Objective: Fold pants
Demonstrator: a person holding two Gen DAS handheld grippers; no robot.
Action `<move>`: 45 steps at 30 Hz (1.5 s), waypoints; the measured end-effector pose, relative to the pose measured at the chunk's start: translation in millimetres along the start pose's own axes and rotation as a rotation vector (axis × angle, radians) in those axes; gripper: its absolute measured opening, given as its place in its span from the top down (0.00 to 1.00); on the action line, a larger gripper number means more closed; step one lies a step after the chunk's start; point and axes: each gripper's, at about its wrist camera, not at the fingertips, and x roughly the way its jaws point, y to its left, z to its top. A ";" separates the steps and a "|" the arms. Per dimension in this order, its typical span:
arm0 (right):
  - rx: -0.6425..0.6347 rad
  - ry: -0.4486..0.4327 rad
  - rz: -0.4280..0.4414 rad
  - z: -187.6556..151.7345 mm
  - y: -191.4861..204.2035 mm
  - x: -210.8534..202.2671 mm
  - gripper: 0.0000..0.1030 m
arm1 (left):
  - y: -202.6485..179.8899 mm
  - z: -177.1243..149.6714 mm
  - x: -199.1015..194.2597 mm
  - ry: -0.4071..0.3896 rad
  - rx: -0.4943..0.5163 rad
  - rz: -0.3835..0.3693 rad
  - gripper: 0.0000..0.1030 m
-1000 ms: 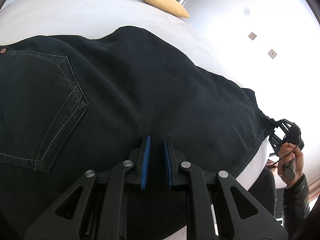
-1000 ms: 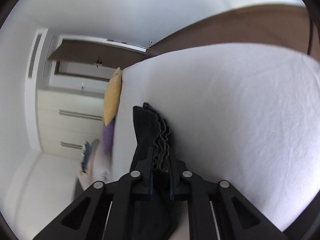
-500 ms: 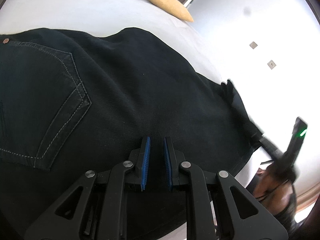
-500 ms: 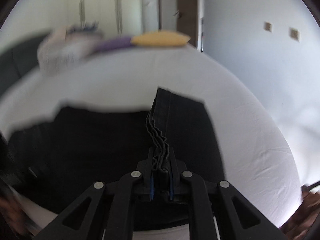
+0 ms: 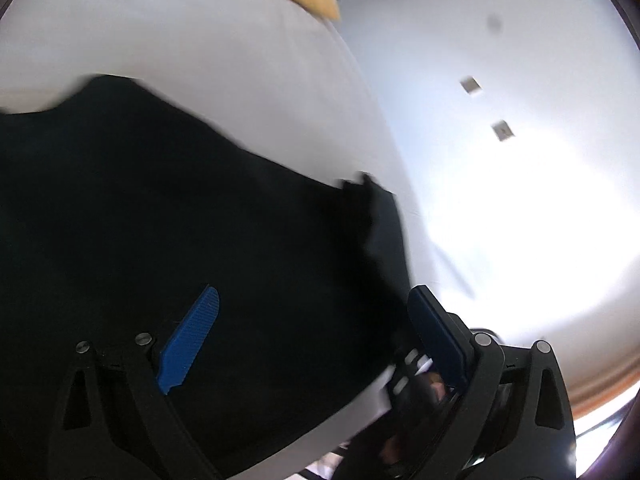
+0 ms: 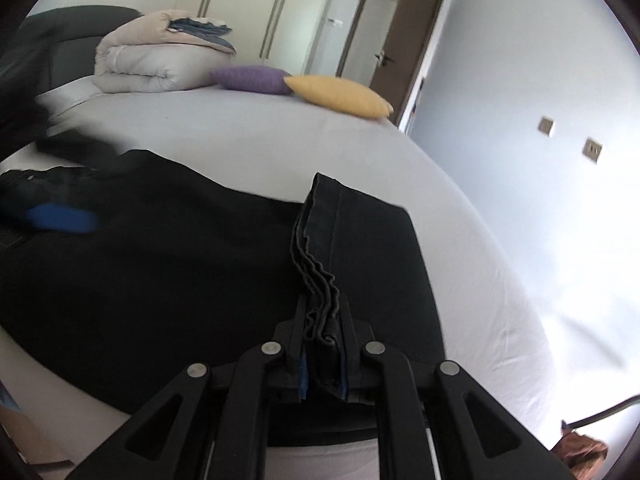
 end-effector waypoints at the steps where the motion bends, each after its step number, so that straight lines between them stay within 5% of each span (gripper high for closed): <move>1: -0.004 -0.005 0.008 -0.4 2.5 -4.1 0.88 | -1.9 5.8 8.5 0.021 -0.004 -0.004 0.06; 11: -0.048 -0.011 0.074 3.1 29.9 -19.8 0.88 | 16.4 27.9 47.7 0.116 -0.130 -0.030 0.10; 15: -0.069 -0.016 0.087 7.0 39.6 -23.7 0.88 | 25.2 25.5 62.5 0.150 -0.127 -0.033 0.69; 19: -0.091 -0.022 0.090 11.4 44.0 -26.1 0.88 | 29.8 28.7 55.3 0.121 -0.093 -0.033 0.87; 32: -0.203 -0.086 0.188 37.3 90.9 -63.9 0.88 | 29.3 44.3 -31.4 0.070 0.163 0.029 0.93; 45: -0.326 -0.056 0.335 49.2 153.3 -51.5 0.88 | 83.9 69.8 -77.0 0.047 0.135 0.118 0.93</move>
